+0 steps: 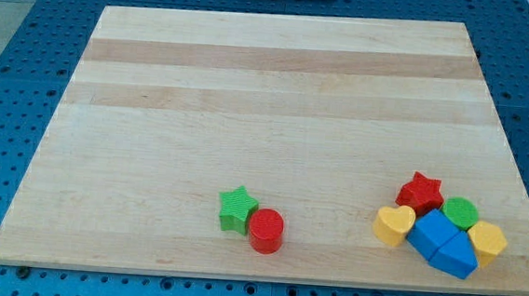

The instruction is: Place the blue triangle to the bottom left of the yellow heart

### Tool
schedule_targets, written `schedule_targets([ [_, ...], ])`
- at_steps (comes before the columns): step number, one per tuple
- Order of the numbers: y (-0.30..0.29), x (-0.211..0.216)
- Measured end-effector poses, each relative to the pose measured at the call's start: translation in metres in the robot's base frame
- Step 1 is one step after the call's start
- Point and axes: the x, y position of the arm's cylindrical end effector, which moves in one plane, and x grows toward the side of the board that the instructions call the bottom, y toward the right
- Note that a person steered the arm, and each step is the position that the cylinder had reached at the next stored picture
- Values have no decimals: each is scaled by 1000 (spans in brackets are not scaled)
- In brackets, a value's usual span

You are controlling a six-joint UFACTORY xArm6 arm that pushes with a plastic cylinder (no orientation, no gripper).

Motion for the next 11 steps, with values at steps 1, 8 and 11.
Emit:
schedule_targets([
  [1,-16,0],
  [8,-163,1],
  [11,-177,1],
])
